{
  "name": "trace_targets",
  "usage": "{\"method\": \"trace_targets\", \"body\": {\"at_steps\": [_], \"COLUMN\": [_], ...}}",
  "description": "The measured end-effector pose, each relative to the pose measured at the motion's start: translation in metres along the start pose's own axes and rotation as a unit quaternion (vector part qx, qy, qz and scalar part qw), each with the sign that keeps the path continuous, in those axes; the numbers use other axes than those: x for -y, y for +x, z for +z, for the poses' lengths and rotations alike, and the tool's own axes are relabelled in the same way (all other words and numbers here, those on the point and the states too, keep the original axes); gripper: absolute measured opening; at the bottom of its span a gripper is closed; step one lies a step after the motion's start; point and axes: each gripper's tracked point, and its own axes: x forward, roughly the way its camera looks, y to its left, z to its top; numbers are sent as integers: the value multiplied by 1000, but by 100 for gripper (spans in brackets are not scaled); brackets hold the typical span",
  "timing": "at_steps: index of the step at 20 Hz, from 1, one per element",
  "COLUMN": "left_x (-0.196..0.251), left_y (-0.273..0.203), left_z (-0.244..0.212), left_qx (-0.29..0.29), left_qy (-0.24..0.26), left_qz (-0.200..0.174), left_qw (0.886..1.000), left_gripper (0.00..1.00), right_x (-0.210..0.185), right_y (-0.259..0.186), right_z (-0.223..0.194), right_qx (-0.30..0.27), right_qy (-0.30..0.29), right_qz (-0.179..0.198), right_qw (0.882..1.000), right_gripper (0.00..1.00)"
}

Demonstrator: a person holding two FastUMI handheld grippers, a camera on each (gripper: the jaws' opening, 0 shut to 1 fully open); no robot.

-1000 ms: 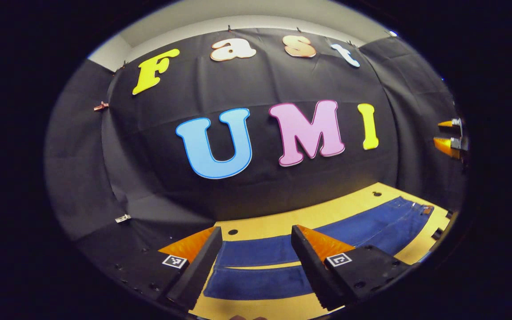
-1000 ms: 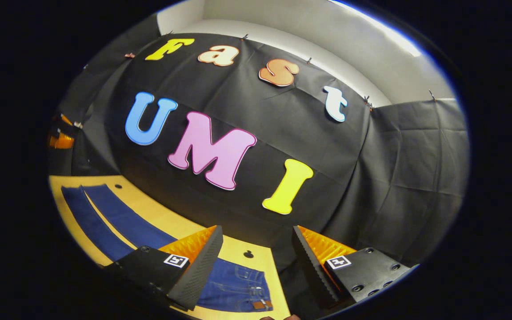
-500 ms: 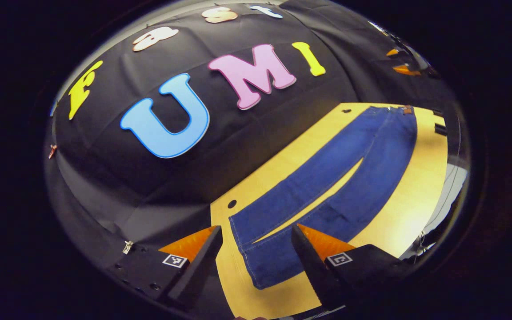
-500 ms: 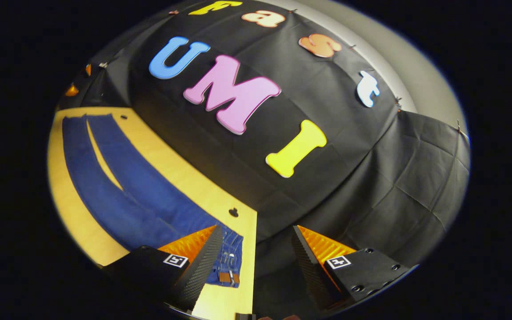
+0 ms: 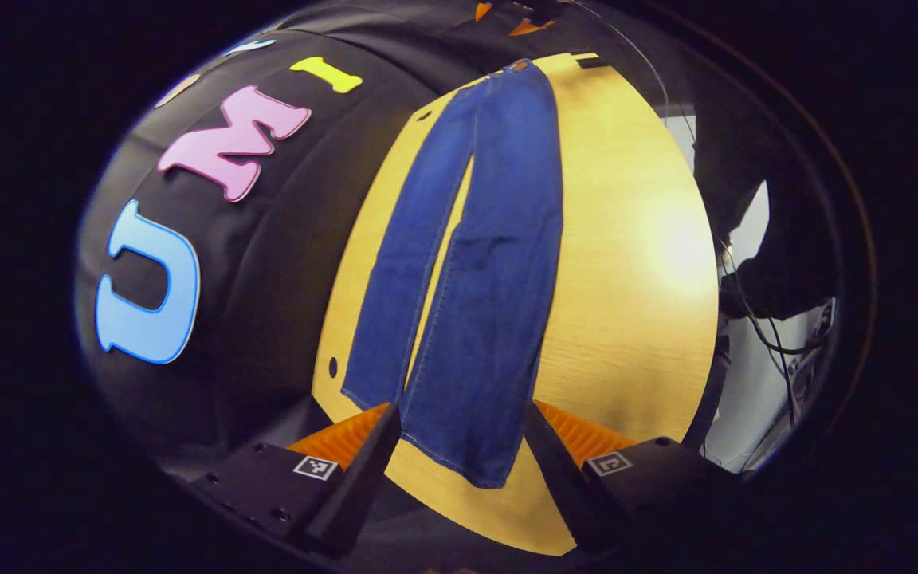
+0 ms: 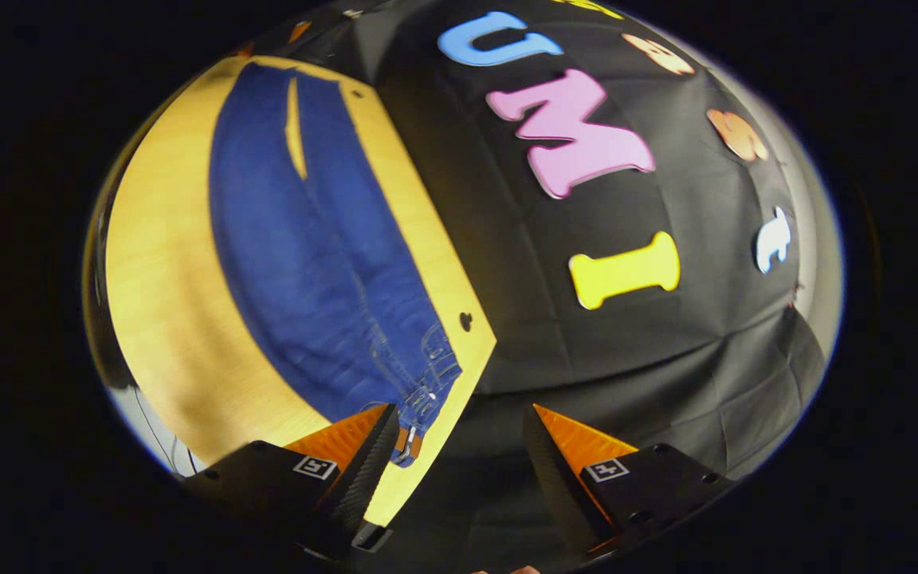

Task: Grasp the waist and the cuffs of the jeans and fold them to make the two legs overlap; first hold the waist and fold one-third of the jeans toward the cuffs, then hold the cuffs and fold the remaining one-third in the same direction to finish folding.

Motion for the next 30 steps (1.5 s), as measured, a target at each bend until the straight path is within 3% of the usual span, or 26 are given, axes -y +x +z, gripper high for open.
{"method": "trace_targets", "body": {"at_steps": [3,7,11,15,18,23,27,30], "left_x": [10,31,41,25,13,5,5,3], "left_y": [11,27,47,62,71,80,81,84], "left_z": [-13,-16,-28,-35,-34,-27,-25,-25], "left_qx": [-34,-43,-65,-65,-69,-56,-50,-50], "left_qy": [26,63,62,97,62,81,93,91], "left_qz": [-16,-84,-118,-96,-89,-63,-79,-69], "left_qw": [999,994,989,989,992,993,991,992], "left_gripper": [97,97,96,93,92,91,87,86], "right_x": [-26,-52,-66,-71,-85,-130,-125,-114], "right_y": [16,33,46,53,50,46,84,110], "right_z": [-13,-22,-34,-46,-57,-61,-62,-63], "right_qx": [7,18,26,22,16,44,23,14], "right_qy": [-62,-121,-139,-146,-166,-240,-255,-274], "right_qz": [43,88,117,133,156,217,207,189], "right_qw": [997,989,983,980,973,945,944,943], "right_gripper": [96,96,96,96,96,96,94,94]}}
